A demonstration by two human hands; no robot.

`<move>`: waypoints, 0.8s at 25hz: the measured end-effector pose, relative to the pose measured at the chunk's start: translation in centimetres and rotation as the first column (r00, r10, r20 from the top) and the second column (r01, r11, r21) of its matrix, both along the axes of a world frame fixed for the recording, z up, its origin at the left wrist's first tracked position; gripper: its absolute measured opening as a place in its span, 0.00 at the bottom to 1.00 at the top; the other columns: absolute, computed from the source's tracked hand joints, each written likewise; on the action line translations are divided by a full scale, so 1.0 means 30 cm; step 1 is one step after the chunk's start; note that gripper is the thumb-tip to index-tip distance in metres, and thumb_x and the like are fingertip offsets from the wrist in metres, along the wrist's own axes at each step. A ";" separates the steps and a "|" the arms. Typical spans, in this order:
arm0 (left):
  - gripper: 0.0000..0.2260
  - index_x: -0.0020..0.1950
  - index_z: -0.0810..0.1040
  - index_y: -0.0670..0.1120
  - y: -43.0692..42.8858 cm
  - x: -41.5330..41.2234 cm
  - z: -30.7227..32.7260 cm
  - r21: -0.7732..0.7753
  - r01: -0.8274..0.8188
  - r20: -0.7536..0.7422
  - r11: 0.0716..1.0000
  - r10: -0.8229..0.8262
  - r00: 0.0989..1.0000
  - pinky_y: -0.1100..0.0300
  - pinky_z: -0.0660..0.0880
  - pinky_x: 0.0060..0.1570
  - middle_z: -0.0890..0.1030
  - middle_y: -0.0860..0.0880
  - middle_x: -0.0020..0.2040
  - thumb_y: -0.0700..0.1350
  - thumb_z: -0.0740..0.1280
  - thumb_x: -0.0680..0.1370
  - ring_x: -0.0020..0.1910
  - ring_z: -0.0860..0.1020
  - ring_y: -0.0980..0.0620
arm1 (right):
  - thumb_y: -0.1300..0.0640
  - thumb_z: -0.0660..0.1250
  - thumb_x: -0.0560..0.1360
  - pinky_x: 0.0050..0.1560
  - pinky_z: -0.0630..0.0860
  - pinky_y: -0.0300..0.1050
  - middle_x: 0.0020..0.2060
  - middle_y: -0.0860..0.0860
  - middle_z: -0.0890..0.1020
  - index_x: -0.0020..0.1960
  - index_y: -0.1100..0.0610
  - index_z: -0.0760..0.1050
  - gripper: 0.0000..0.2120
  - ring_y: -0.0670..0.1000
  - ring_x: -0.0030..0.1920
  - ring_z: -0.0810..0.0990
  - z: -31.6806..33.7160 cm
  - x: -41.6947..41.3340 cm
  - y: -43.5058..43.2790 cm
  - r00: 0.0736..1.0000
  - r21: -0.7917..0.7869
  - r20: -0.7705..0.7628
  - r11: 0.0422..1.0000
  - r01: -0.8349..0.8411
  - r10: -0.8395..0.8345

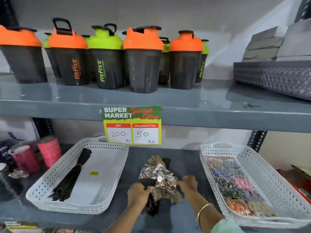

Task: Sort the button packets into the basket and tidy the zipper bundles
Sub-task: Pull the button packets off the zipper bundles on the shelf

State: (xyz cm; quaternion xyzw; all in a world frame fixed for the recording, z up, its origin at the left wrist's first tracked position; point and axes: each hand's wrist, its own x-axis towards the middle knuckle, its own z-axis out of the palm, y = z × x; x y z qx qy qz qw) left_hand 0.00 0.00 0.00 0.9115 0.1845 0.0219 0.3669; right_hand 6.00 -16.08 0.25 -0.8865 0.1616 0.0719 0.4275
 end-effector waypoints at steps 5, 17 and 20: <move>0.18 0.25 0.67 0.46 0.008 0.021 0.001 -0.229 -0.067 0.008 0.971 0.070 0.997 0.60 0.63 0.29 0.67 0.49 0.24 0.40 0.70 0.72 0.24 0.65 0.56 | 0.62 0.74 0.67 0.36 0.76 0.41 0.31 0.57 0.79 0.26 0.57 0.73 0.14 0.52 0.33 0.78 -0.023 0.024 0.005 0.998 0.216 -0.034 0.975 0.055 -0.049; 0.11 0.34 0.72 0.41 -0.235 0.012 0.089 -0.599 0.085 -0.075 0.796 -0.162 0.984 0.64 0.79 0.25 0.77 0.45 0.33 0.31 0.64 0.75 0.27 0.79 0.55 | 0.66 0.65 0.72 0.54 0.78 0.49 0.51 0.63 0.83 0.50 0.67 0.79 0.08 0.60 0.56 0.81 0.193 0.141 -0.237 0.979 -0.427 0.094 0.896 -0.124 0.180; 0.12 0.34 0.69 0.41 -0.352 -0.001 0.037 -0.642 0.028 -0.167 0.766 -0.175 0.970 0.58 0.81 0.32 0.74 0.44 0.35 0.30 0.62 0.76 0.41 0.78 0.44 | 0.67 0.63 0.74 0.56 0.76 0.49 0.58 0.64 0.80 0.59 0.68 0.74 0.14 0.61 0.60 0.79 0.156 0.141 -0.208 0.970 -0.514 0.062 0.841 -0.172 0.236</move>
